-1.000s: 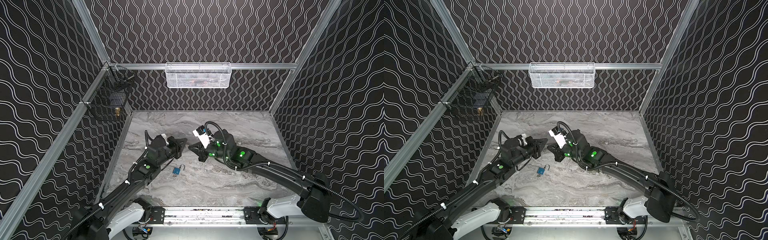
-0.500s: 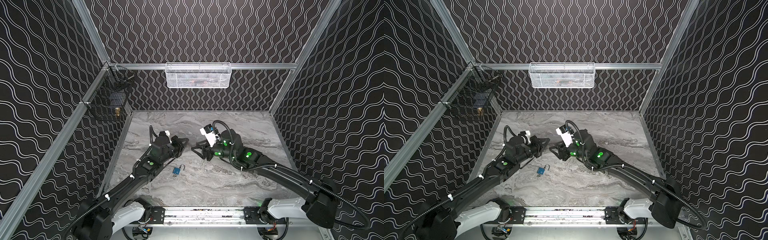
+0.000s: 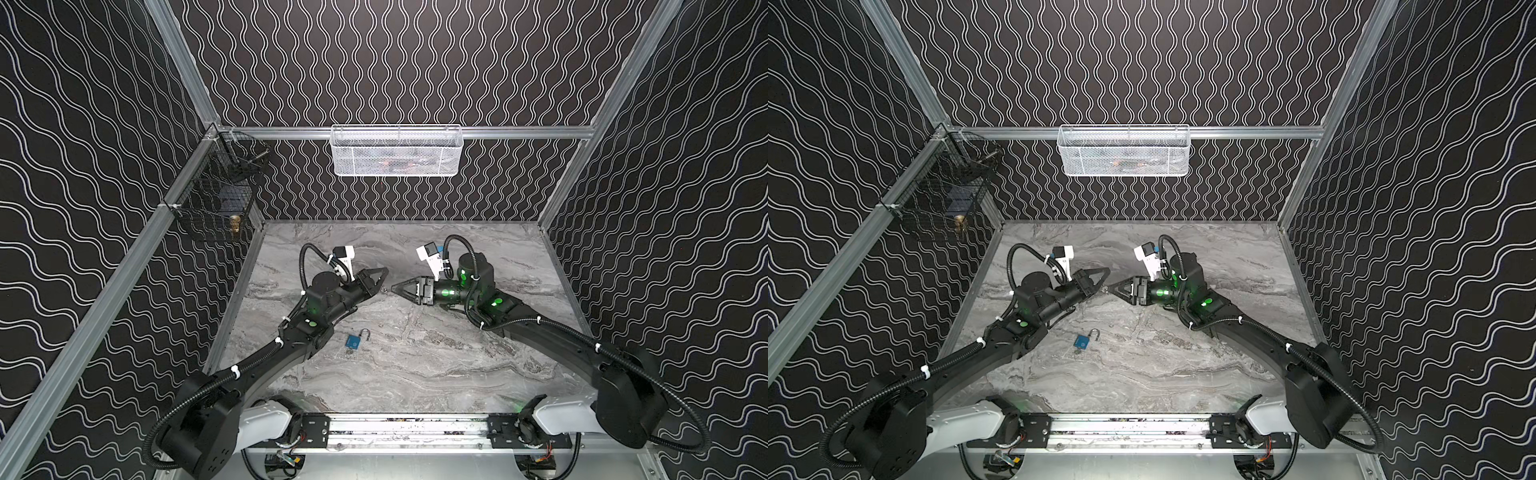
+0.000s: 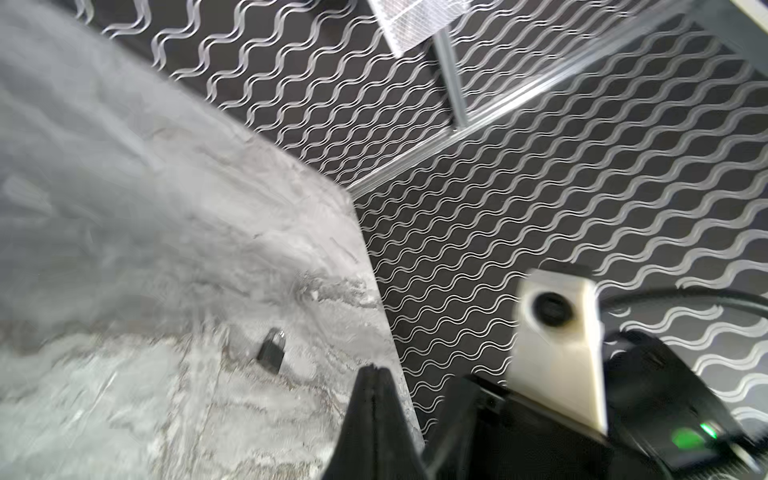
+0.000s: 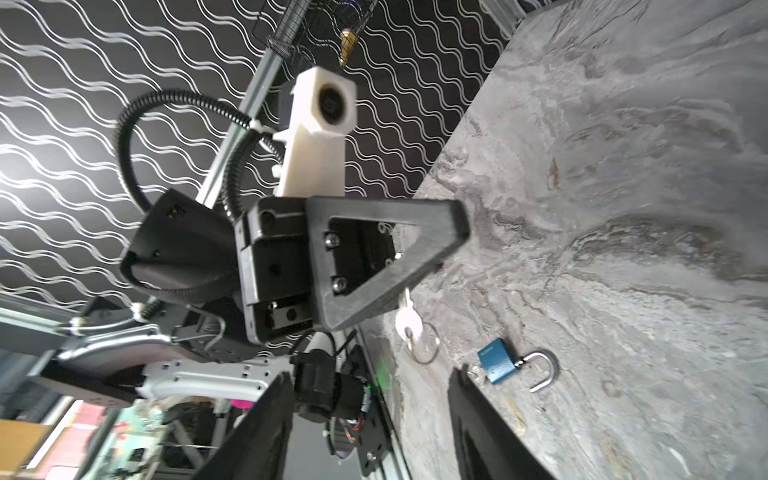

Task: Unlock with the key

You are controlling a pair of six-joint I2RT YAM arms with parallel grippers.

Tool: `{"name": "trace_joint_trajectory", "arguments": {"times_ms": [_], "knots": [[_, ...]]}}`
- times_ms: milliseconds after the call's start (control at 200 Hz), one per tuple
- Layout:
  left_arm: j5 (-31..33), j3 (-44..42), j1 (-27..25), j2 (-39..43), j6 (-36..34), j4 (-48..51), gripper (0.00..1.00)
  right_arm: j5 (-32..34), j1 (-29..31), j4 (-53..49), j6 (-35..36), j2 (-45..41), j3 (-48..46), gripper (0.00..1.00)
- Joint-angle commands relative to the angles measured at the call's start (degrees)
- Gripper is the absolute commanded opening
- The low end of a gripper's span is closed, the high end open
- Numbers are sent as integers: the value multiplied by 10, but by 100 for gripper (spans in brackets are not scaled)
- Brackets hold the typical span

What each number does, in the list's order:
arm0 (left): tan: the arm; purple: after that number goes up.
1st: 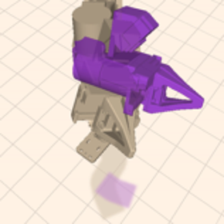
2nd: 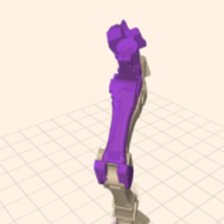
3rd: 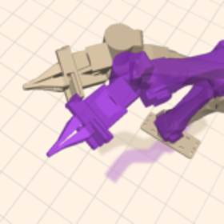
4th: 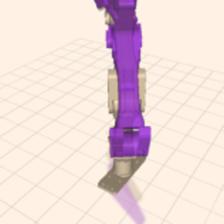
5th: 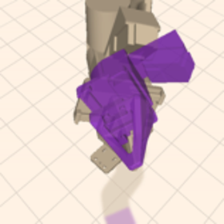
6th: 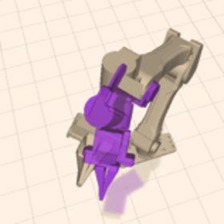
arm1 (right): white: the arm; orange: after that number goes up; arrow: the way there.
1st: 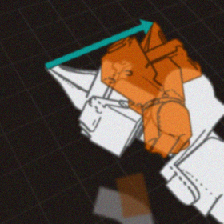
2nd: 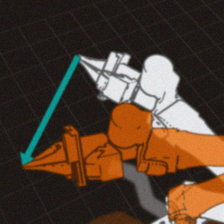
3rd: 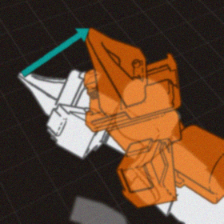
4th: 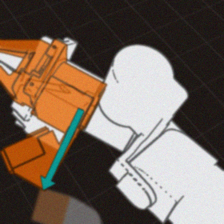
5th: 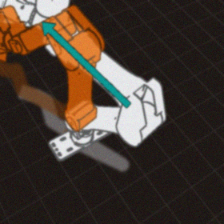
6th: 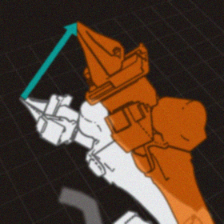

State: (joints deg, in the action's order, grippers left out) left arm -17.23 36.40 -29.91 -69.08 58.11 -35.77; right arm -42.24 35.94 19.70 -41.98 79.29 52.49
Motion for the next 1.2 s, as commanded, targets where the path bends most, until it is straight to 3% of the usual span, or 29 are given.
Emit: {"name": "trace_joint_trajectory", "arguments": {"times_ms": [0,95,240,806,1196], "knots": [[-42,1,1,-11,-46,-100,0,-51,-11,80,-33,4,2,63],[-64,3,1,-23,-48,-130,0,-63,-13,65,-13,12,14,63],[-93,2,1,-35,-38,-195,0,-70,-14,123,-37,19,-11,61],[-102,13,0,-4,-68,-156,0,-73,1,221,-62,37,-22,40],[-100,13,-1,2,-64,-166,0,-65,15,234,-67,56,-11,25]]}}
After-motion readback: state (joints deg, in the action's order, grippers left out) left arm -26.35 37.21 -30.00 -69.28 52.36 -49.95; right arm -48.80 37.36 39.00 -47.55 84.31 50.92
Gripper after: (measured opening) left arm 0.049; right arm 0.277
